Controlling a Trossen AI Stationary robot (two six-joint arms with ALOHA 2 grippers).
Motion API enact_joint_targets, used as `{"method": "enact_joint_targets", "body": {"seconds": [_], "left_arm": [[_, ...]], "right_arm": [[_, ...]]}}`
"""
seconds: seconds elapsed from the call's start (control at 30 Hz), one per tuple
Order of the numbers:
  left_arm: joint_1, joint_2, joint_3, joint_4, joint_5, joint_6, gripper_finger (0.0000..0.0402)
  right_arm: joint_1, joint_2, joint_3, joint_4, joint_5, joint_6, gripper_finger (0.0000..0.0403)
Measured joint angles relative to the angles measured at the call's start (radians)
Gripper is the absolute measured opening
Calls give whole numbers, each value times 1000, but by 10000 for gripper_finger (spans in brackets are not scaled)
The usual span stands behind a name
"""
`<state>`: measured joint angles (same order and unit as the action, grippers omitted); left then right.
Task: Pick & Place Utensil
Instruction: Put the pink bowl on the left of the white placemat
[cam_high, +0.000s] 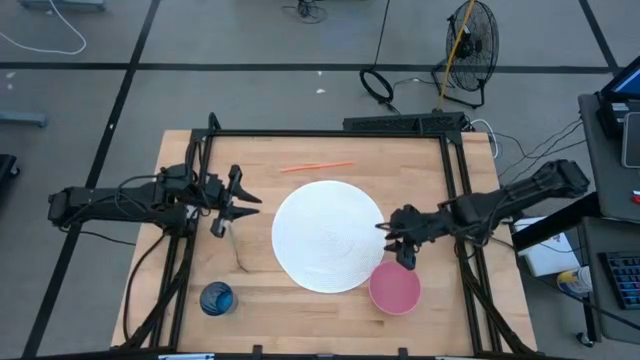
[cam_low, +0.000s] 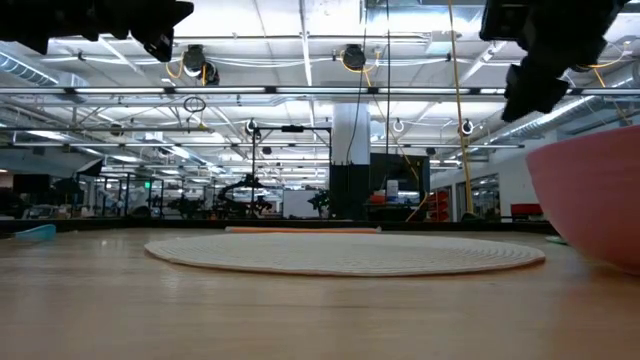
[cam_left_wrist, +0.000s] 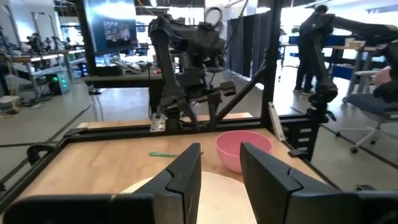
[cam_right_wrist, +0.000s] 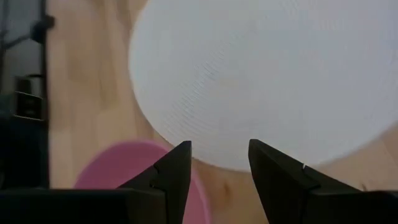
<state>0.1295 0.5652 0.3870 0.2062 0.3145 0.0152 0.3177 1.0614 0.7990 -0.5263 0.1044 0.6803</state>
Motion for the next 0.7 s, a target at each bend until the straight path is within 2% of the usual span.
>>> {"method": "enact_joint_targets", "body": {"seconds": [0.23,0.4,0.5,0.7], "left_arm": [[0,7,0,6,-12,7,118],[0,31,0,9,-37,6,118],[0,56,0,22,-52,5,118],[0,110,0,73,-55,0,118]], "right_arm": [[60,1,0,-184,55,183,138],[106,2,7,-151,23,241,125],[129,5,49,-174,33,243,121],[183,70,217,-284,130,221,118]]}}
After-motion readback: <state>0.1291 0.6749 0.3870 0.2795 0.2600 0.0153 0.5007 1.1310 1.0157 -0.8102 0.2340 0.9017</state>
